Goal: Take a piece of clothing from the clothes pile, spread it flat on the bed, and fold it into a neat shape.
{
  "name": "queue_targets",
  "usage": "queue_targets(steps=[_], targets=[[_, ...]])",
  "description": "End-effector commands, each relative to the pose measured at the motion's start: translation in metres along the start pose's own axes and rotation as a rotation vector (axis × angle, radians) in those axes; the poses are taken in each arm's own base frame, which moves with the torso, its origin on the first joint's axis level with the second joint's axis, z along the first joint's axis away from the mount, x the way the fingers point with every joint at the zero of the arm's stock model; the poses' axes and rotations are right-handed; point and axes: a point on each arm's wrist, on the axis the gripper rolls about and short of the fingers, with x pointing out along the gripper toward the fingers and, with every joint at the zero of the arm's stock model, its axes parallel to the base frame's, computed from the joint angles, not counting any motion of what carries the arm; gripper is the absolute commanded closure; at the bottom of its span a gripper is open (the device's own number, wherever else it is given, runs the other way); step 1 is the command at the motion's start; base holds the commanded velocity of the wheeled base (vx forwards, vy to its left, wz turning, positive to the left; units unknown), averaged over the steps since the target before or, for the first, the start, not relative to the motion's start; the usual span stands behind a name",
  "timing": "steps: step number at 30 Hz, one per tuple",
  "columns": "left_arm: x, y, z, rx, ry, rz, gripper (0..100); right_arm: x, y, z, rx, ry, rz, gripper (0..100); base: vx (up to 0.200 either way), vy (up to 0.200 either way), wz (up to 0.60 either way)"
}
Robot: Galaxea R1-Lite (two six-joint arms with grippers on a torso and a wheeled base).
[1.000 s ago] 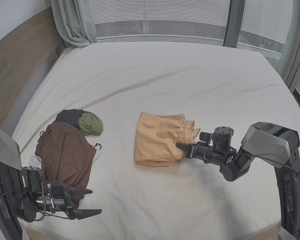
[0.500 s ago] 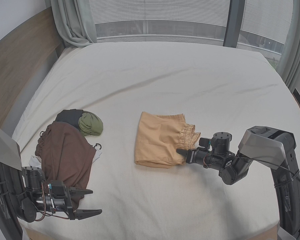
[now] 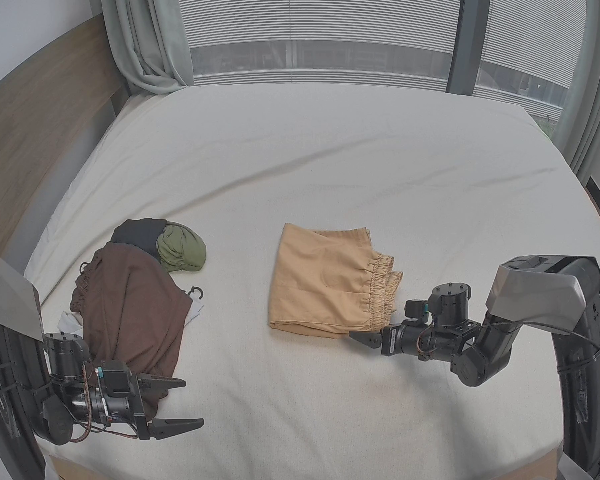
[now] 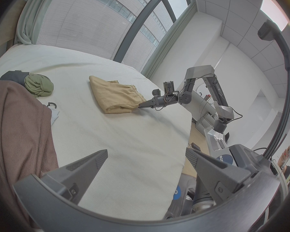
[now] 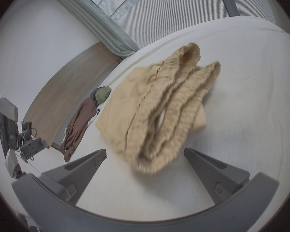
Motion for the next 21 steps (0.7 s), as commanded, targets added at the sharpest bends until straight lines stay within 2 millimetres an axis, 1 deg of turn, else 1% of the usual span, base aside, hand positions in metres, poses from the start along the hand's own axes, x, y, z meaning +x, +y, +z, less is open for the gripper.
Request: queue_targets(steps=[1, 4, 8, 11, 15, 19, 21], targets=[[-0.002, -0.004, -0.001, -0.011, 0.006, -0.002, 0, -0.017, 0.009, -0.013, -0.017, 0.063, -0.005, 0, 0.0, 0.0, 0.0], [-0.002, -0.004, -0.002, -0.013, 0.007, -0.002, 0, -0.022, 0.017, -0.021, -0.024, 0.097, 0.004, 0, 0.0, 0.0, 0.0], [-0.002, -0.004, -0.001, -0.011, 0.006, -0.002, 0, -0.032, 0.047, -0.031, -0.051, 0.153, 0.056, 0, 0.0, 0.0, 0.0], [-0.002, -0.004, -0.001, -0.011, 0.006, -0.002, 0, -0.033, 0.065, -0.031, -0.077, 0.152, 0.099, 0, 0.0, 0.0, 0.0], [-0.002, -0.004, -0.001, -0.011, 0.006, -0.002, 0, -0.034, 0.082, -0.015, -0.098, 0.094, 0.146, 0, 0.0, 0.0, 0.0], [-0.002, -0.004, -0.001, -0.011, 0.006, -0.002, 0, -0.035, 0.093, 0.009, -0.065, 0.017, 0.179, 0, 0.0, 0.0, 0.0], [-0.002, -0.003, -0.002, -0.012, 0.006, 0.0, 0, -0.035, 0.099, 0.024, -0.037, -0.03, 0.205, 0, 0.0, 0.0, 0.0]])
